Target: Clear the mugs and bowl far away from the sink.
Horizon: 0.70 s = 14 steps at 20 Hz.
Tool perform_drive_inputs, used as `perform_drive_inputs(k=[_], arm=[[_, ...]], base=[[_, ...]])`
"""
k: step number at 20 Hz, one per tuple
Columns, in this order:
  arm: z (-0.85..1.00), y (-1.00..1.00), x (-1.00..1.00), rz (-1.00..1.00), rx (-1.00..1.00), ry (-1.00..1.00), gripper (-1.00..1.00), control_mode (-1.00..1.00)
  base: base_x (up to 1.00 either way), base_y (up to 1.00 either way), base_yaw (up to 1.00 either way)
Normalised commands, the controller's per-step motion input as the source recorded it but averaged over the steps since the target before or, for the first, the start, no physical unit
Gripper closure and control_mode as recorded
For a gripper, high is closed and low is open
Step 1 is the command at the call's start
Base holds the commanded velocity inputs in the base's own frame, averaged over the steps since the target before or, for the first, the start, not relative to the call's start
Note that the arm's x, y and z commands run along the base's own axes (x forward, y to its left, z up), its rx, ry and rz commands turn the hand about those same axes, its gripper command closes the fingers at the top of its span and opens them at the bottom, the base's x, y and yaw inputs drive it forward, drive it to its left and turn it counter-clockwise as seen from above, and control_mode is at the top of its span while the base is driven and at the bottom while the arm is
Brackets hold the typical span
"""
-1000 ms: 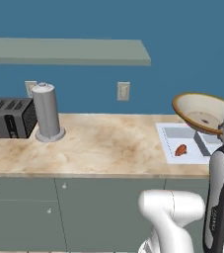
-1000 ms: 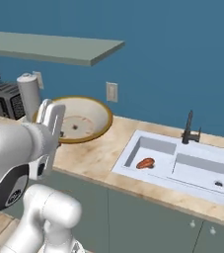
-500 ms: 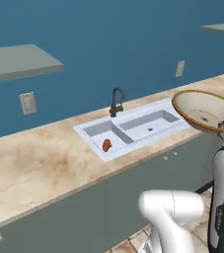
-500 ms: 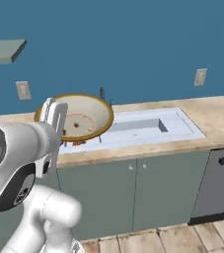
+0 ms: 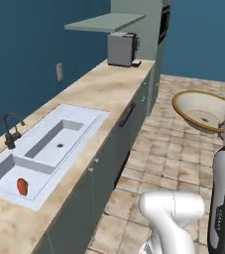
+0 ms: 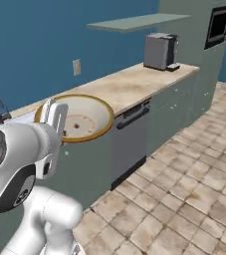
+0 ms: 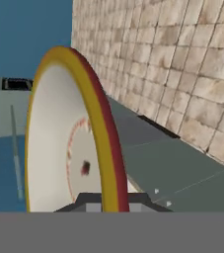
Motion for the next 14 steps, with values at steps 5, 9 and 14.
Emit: perform_drive_inputs(k=[5,9,14], arm=[[0.00,0.00,0.00,0.00,0.00,0.00,1.00,1.00],[0.00,0.00,0.00,0.00,0.00,0.00,1.00,1.00],[0.00,0.00,0.00,0.00,0.00,0.00,1.00,1.00]], base=[[0.00,0.00,-1.00],[0.00,0.00,-1.00],[0.00,0.00,-1.00]])
